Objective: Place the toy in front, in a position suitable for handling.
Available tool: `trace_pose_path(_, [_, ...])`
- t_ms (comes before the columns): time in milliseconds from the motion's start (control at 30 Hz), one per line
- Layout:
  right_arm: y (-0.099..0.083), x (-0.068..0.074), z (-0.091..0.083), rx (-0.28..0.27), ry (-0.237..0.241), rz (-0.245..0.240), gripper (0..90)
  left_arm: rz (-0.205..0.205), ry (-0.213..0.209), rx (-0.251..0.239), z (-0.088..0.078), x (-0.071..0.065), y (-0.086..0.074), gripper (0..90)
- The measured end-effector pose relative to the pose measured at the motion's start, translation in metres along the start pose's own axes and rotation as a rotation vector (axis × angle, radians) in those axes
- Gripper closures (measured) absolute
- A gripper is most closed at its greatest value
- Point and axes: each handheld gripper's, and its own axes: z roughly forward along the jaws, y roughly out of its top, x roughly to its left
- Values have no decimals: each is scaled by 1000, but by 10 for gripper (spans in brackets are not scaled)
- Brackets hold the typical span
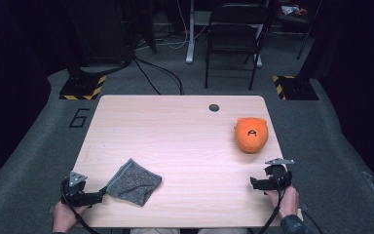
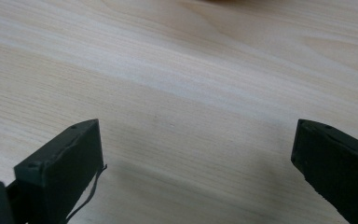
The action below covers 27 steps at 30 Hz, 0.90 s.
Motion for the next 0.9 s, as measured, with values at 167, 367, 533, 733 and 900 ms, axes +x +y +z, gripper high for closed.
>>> trace_pose_path(167, [3, 0, 0, 4, 12, 1, 23, -1, 3, -2, 0, 0, 0, 0])
trace_pose_path(367, [5, -1, -2, 10, 23, 11, 38, 2, -1, -3, 0, 0, 0, 0])
trace_pose_path(533, [13, -7, -8, -10, 28, 40, 42, 1, 2, -5, 1, -1, 0, 0])
trace_pose_path(733, [31, -8, -17, -45, 44, 61, 52, -5, 6, -4, -1, -1, -2, 0])
trace_pose_path(900, [46, -4, -19, -41, 54, 61, 56, -5, 8, -1, 0, -1, -1, 0])
